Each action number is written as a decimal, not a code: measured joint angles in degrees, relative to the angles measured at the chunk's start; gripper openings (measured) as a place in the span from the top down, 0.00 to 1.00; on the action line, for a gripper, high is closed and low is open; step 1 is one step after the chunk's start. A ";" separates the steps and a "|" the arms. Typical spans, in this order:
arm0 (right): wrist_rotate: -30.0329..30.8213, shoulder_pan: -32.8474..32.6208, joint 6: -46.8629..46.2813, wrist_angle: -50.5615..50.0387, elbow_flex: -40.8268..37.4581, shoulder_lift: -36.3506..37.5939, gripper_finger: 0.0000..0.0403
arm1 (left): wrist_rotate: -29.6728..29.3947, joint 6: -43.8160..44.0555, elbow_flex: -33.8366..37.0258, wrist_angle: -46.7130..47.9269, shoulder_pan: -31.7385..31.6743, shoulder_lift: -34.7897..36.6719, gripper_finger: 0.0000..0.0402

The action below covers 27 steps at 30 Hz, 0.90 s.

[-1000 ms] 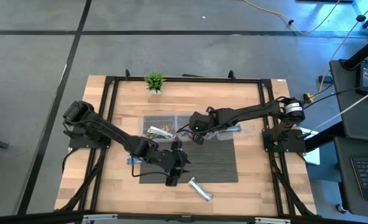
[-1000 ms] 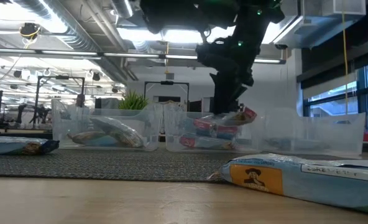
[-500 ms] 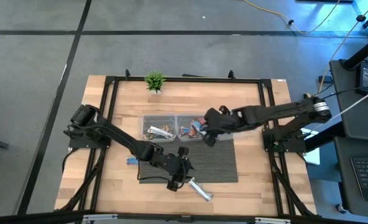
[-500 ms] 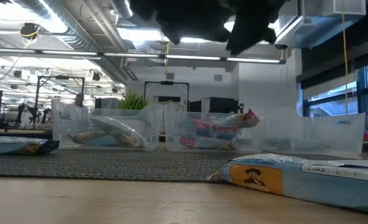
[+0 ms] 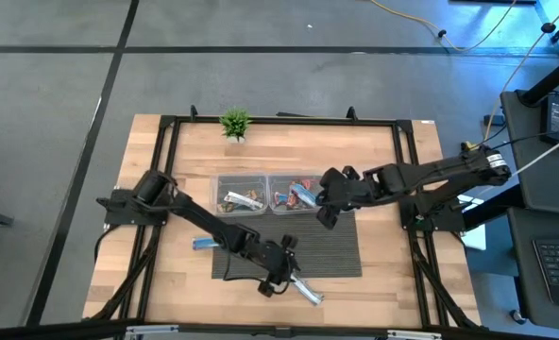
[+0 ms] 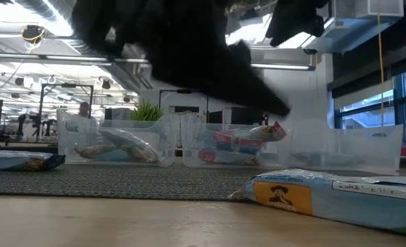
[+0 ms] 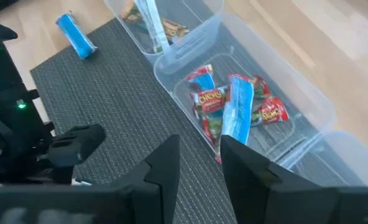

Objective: Pick and place Granola Bars by type
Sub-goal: Put the yellow granola bar into the left transparent bin

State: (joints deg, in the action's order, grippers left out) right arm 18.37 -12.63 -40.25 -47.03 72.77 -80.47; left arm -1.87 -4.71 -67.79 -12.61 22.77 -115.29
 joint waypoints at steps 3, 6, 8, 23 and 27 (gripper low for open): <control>0.01 0.01 -0.05 -1.54 0.00 0.00 0.70 | 0.02 -0.02 0.05 -0.29 0.37 -1.52 0.62; 0.00 0.01 -1.35 -2.06 0.00 0.00 0.70 | 0.90 -0.09 0.05 -0.69 0.50 -2.50 0.62; 0.00 0.01 -1.53 -2.54 0.00 0.00 0.70 | 2.41 -0.16 0.05 -1.38 0.50 -2.77 0.62; -0.41 0.00 -3.29 -2.59 0.00 0.00 0.70 | 5.37 -3.39 0.02 -2.61 0.49 -4.04 0.63; -0.44 -0.02 -5.51 -2.57 0.00 0.00 0.70 | 6.56 -3.54 0.00 -2.59 0.11 -4.90 0.63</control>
State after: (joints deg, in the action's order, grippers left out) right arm 17.93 -12.64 -45.76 -49.60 72.77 -80.47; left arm 4.69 -8.25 -67.79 -15.20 22.88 -120.18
